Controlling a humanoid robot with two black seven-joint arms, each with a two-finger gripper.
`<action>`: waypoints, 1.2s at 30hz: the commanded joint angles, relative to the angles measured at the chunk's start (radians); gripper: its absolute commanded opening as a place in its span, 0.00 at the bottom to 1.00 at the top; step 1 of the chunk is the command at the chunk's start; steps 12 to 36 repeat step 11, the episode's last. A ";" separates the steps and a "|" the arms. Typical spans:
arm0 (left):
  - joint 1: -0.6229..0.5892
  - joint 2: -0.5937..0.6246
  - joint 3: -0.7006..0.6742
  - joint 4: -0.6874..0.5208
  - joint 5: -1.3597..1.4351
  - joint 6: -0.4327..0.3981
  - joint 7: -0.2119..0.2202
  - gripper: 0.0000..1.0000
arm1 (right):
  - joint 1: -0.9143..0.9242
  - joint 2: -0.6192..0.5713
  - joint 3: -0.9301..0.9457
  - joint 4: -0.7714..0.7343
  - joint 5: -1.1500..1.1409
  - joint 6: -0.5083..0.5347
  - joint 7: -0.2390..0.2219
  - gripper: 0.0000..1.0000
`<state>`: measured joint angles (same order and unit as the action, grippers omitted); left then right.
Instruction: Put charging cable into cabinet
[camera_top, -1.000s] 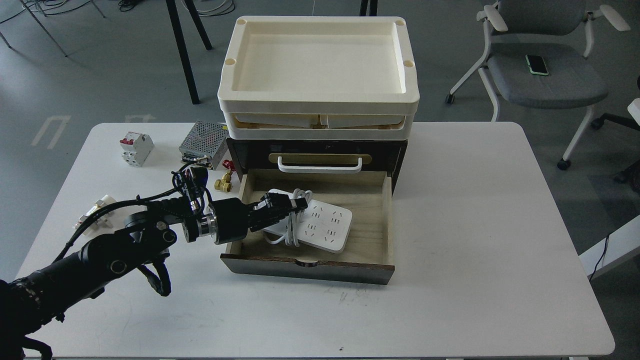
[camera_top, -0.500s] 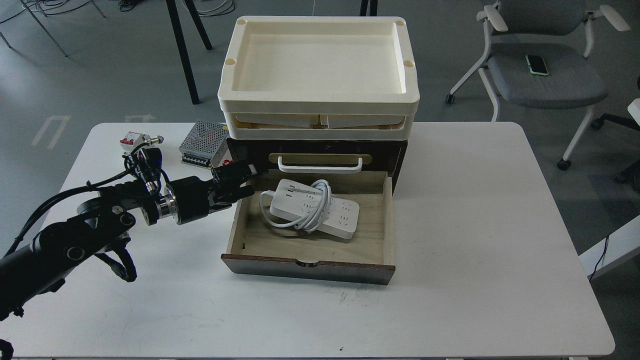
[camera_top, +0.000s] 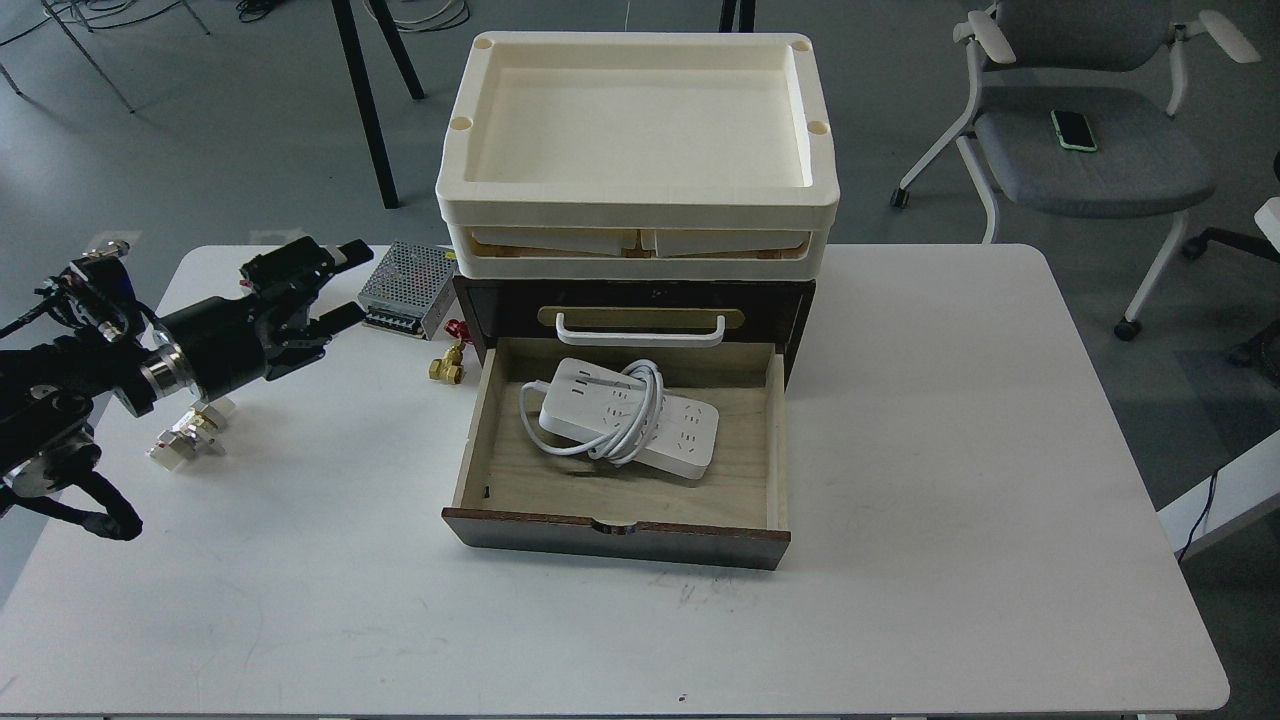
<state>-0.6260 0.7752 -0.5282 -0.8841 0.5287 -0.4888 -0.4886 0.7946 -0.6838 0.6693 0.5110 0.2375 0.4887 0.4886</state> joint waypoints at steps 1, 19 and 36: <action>-0.014 0.004 -0.107 0.097 -0.289 0.000 0.000 0.99 | -0.003 0.004 0.020 0.183 -0.001 0.000 0.000 1.00; -0.138 -0.125 -0.122 0.309 -0.401 0.000 0.000 0.99 | 0.002 0.082 0.067 0.290 -0.003 0.000 0.000 1.00; -0.138 -0.125 -0.122 0.309 -0.401 0.000 0.000 0.99 | 0.002 0.082 0.067 0.290 -0.003 0.000 0.000 1.00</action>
